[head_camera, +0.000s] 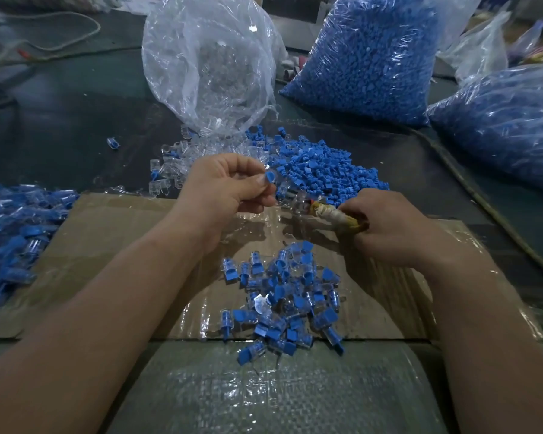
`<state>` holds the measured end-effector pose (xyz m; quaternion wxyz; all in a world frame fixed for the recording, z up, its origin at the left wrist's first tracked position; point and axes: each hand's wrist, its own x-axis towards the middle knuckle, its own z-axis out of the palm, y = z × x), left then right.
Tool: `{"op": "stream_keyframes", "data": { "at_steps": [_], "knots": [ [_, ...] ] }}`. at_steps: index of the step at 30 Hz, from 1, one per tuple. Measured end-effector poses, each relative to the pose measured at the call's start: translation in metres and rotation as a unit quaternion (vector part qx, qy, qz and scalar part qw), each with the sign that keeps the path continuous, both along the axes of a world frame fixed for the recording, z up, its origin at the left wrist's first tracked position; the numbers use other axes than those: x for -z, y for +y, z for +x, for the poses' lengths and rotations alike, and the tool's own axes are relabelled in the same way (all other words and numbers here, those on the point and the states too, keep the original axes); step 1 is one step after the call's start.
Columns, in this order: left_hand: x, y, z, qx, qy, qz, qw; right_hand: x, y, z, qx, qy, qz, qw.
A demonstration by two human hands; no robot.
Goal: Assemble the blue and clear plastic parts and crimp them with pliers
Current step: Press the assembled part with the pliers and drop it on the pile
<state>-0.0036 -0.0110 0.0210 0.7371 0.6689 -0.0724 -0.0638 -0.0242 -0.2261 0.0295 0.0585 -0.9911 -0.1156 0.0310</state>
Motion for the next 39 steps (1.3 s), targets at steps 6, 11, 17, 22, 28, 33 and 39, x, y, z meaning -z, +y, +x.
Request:
{"op": "stream_keyframes", "data": {
  "at_steps": [6,11,17,22,28,33,39],
  "knots": [
    [0.0,-0.002,-0.002,-0.028,-0.013,-0.016,0.999,0.002,0.005,-0.002,0.031,-0.16,0.125,0.979],
    [-0.002,-0.007,-0.007,-0.036,-0.052,-0.005,0.998,0.007,0.012,-0.007,0.042,-0.135,0.195,0.971],
    [-0.003,-0.01,-0.009,-0.054,-0.077,0.004,0.996,0.008,0.024,-0.008,0.005,-0.104,0.172,0.98],
    [-0.003,-0.01,-0.01,-0.057,-0.081,0.002,0.995,0.011,0.025,-0.007,0.008,-0.076,0.173,0.982],
    [-0.003,-0.01,-0.011,-0.063,-0.09,0.01,0.994,0.009,0.027,-0.009,0.009,-0.076,0.172,0.982],
    [-0.001,-0.013,-0.012,-0.086,-0.108,0.031,0.99,0.006,0.03,-0.011,0.017,-0.07,0.188,0.979],
    [0.0,-0.012,-0.012,-0.092,-0.109,0.031,0.989,0.003,0.034,-0.011,0.024,-0.056,0.189,0.98]
  ]
}}
